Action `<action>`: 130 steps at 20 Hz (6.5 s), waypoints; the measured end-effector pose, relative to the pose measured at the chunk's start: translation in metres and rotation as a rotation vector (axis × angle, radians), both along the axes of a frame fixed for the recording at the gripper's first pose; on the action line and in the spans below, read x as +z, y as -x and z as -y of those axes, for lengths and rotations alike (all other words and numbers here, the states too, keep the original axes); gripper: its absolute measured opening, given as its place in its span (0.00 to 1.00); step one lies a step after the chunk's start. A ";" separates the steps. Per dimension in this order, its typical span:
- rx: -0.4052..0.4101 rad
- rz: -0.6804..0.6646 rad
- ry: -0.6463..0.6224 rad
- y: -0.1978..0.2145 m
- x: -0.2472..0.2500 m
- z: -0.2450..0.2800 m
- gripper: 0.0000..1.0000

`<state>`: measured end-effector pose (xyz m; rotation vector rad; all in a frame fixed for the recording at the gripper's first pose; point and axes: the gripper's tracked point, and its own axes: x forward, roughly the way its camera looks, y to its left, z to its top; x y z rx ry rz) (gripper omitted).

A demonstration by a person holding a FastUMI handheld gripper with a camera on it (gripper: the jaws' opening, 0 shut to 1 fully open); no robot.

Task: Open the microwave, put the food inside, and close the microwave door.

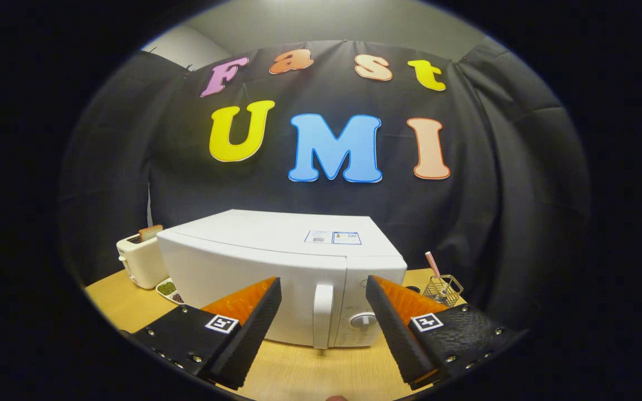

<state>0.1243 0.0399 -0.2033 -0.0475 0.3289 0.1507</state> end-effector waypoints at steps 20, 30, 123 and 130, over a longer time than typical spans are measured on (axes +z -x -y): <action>0.013 -0.232 0.053 -0.019 -0.097 -0.008 0.53; -0.019 -0.303 0.047 -0.021 -0.102 -0.005 0.12; 0.868 -0.286 -0.400 0.300 0.107 -0.385 0.77; 0.760 -0.105 -0.360 0.254 0.161 -0.303 0.91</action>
